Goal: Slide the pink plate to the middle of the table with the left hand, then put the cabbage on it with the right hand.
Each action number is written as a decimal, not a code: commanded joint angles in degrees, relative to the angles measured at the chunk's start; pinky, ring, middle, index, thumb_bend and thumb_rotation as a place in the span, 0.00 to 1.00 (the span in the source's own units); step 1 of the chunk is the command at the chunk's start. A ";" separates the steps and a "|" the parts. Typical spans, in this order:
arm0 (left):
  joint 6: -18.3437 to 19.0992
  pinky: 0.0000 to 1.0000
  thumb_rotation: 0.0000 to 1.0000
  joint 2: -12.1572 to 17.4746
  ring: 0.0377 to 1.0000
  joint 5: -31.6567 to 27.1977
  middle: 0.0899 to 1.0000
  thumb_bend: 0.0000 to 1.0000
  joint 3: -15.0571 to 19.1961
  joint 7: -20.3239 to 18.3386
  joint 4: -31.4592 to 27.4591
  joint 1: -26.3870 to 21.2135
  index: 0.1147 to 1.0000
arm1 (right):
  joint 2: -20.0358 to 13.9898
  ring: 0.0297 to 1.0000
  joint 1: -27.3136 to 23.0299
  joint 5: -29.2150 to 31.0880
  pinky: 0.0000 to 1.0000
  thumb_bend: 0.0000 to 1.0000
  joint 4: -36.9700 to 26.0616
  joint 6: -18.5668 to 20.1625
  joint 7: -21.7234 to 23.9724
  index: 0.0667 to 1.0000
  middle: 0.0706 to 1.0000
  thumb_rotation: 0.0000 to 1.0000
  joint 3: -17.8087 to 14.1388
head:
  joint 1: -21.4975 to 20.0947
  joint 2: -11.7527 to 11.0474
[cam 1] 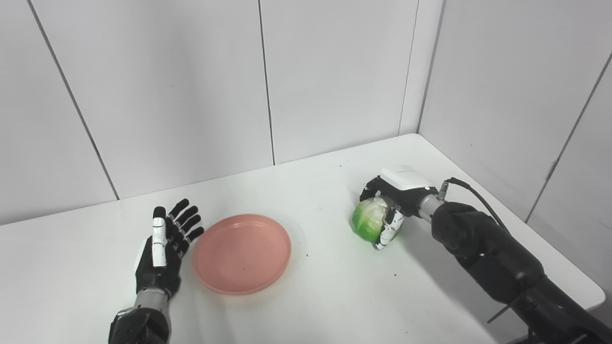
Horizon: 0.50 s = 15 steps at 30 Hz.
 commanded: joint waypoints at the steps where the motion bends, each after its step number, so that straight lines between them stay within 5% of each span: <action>1: -0.23 0.79 0.96 -0.17 0.84 -0.53 0.82 0.83 0.08 0.32 -0.98 -0.85 0.79 | -0.78 0.43 -1.61 -1.09 0.42 0.52 -0.96 -2.14 -3.27 0.45 0.46 0.00 -1.19 | 0.07 -0.06; 15: 0.35 0.80 0.96 -0.42 0.85 -0.23 0.82 0.83 -0.04 0.33 -1.89 -0.57 0.78 | 2.03 0.42 -3.31 -0.28 0.42 0.52 -6.22 -3.95 -8.37 0.47 0.46 0.00 -2.88 | 1.44 0.22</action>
